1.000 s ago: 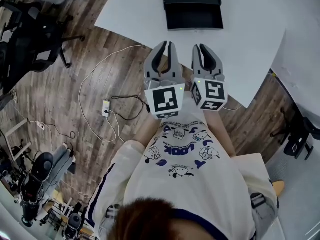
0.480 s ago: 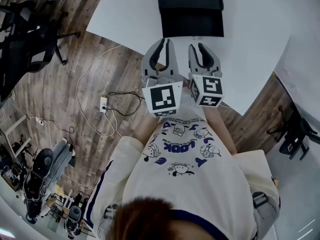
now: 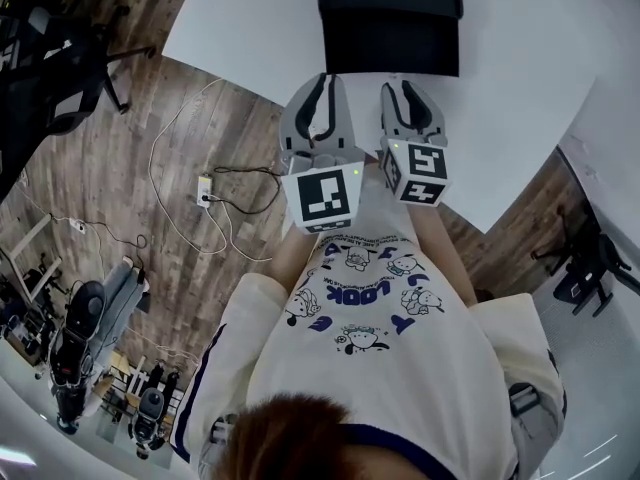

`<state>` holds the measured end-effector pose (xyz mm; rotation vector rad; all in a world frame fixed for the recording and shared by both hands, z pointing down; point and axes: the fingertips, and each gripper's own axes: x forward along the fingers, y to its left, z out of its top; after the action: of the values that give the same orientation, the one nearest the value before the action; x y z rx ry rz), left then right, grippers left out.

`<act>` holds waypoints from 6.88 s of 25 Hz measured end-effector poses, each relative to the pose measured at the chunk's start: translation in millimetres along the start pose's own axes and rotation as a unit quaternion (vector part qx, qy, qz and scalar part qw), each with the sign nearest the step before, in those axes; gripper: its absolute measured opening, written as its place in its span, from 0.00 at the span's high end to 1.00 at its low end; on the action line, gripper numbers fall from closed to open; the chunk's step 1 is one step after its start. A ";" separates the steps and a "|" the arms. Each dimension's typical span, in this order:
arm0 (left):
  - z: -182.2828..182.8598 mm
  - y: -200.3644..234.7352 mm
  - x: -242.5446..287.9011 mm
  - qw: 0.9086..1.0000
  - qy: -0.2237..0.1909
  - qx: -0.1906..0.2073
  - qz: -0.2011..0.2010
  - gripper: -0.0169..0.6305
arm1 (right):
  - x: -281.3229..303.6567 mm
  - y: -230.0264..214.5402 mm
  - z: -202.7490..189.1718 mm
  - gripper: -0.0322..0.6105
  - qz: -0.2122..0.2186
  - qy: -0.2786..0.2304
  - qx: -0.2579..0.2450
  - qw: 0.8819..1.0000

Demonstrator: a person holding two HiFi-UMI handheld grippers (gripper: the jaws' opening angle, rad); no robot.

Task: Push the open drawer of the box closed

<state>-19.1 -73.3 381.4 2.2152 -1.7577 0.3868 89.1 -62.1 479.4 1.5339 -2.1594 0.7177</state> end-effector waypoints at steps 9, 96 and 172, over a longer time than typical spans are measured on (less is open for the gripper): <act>-15.0 1.5 6.6 1.000 0.019 0.001 -0.016 0.91 | 13.7 -2.7 -18.2 0.74 -0.012 0.021 0.009 1.000; -2.6 22.7 88.7 0.998 0.050 -0.006 -0.046 0.91 | 107.4 -38.3 32.7 0.82 -0.052 0.027 0.040 0.997; 161.8 -4.8 11.5 0.986 -0.156 0.036 -0.054 0.91 | -76.1 24.0 231.2 0.88 -0.049 -0.292 -0.034 0.955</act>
<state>-6.8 -144.6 236.2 2.5237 -1.7825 0.0808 85.4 -140.4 247.7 1.9836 -2.4447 0.1546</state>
